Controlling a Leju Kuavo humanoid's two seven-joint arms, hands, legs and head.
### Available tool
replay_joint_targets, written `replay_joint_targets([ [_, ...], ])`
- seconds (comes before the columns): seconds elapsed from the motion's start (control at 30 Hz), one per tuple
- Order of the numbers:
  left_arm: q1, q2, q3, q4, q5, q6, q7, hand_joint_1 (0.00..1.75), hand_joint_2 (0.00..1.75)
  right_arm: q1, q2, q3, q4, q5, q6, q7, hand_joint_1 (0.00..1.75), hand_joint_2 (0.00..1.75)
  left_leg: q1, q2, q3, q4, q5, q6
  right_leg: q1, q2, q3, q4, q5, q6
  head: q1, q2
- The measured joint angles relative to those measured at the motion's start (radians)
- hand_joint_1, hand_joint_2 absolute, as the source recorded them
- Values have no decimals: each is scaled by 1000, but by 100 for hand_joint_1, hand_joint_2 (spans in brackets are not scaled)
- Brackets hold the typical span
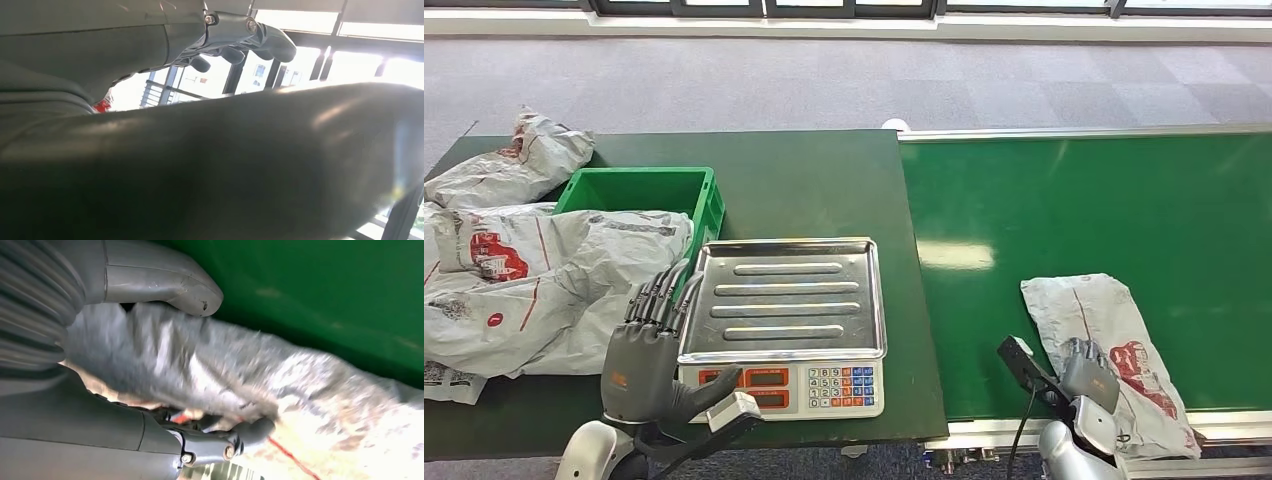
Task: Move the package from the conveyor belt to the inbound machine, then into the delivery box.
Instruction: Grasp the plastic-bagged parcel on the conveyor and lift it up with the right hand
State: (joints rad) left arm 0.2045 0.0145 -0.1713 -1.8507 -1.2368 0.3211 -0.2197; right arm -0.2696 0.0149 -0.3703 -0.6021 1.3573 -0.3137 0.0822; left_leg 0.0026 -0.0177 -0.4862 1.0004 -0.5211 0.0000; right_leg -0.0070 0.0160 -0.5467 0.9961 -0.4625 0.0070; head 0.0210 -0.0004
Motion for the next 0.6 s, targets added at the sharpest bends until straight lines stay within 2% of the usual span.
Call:
replay_joint_targets([
  [0.37, -2, 0, 0, -1, 17, 5, -12, 0, 0, 1, -2, 17, 0, 46, -11, 25, 175, 175, 0, 0, 1, 0, -1, 0, 0, 0, 1, 0, -1, 1, 0, 0],
  [0.6, -2, -2, 0, -1, 34, 8, -28, 0, 0, 4, -2, 22, -4, 65, -11, 14, 175, 175, 0, 0, 1, 0, -2, 1, 0, 0, 1, 0, -2, 1, 0, 0],
])
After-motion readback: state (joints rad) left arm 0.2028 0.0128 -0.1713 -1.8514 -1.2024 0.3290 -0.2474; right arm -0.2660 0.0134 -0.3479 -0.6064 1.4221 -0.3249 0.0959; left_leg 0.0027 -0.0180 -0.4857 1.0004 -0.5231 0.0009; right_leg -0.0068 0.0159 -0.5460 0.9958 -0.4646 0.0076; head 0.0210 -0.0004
